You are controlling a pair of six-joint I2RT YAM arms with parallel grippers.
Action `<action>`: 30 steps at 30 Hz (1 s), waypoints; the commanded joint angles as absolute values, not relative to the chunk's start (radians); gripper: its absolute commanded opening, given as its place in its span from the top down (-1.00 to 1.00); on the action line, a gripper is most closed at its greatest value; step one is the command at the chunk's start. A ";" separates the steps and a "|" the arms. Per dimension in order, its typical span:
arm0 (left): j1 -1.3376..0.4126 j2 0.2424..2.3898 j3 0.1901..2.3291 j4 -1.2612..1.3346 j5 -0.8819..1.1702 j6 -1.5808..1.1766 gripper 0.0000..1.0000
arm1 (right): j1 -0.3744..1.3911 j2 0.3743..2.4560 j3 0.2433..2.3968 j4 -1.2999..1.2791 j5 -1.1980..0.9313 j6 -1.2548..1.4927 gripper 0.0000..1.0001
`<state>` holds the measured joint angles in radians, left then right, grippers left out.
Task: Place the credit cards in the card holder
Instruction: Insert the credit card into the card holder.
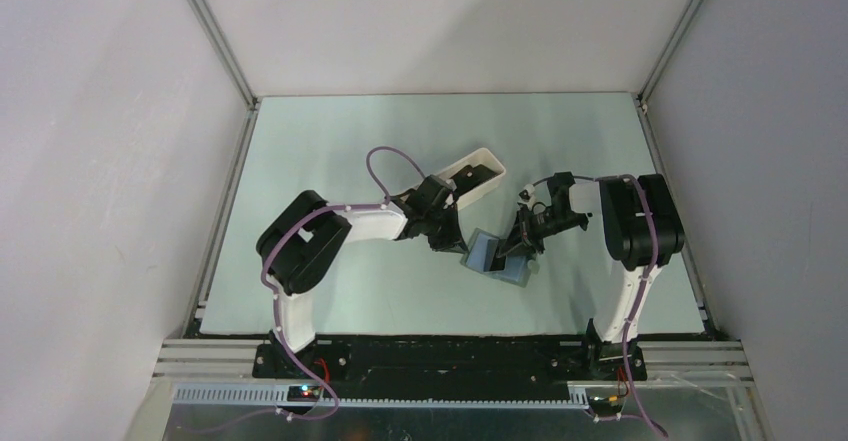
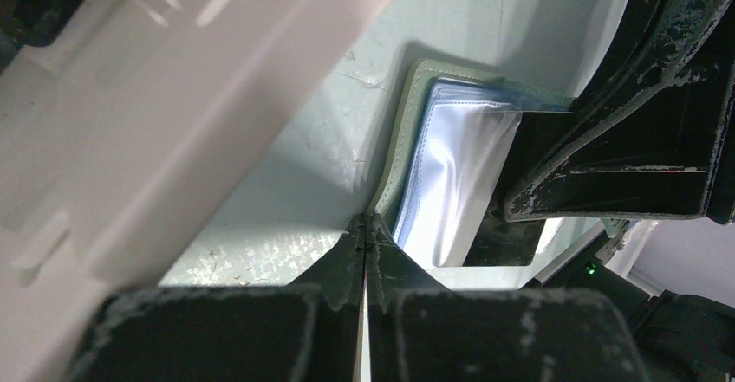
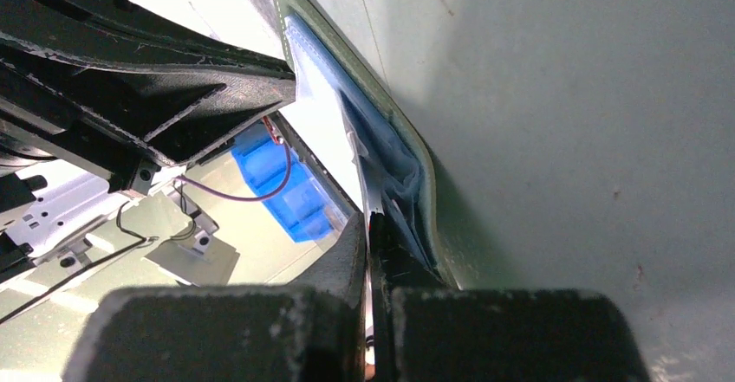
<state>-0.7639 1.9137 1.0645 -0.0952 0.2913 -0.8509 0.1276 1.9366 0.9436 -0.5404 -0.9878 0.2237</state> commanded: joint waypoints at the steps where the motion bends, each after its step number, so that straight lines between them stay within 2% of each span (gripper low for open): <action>1: -0.778 1.989 1.052 -0.196 0.245 -0.807 1.00 | 0.146 1.963 0.931 -0.540 -0.954 0.226 0.98; 3: -0.780 1.987 1.052 -0.195 0.245 -0.807 1.00 | 0.154 1.951 0.931 -0.507 -0.927 0.259 0.92; 5: -0.779 1.981 1.053 -0.196 0.247 -0.809 1.00 | 0.167 1.931 0.931 -0.478 -0.899 0.297 0.77; 14: -0.780 1.973 1.042 -0.196 0.266 -0.846 1.00 | 0.248 1.737 0.895 -0.437 -0.670 0.443 -0.01; 20: -0.779 1.958 1.030 -0.195 0.260 -0.868 1.00 | 0.249 1.689 0.888 -0.466 -0.633 0.490 -0.32; 21: -0.779 1.955 1.027 -0.196 0.259 -0.874 1.00 | 0.248 1.690 0.888 -0.472 -0.632 0.493 -0.48; 30: -0.779 1.963 1.032 -0.196 0.266 -0.884 1.00 | 0.248 1.707 0.894 -0.474 -0.598 0.467 -0.57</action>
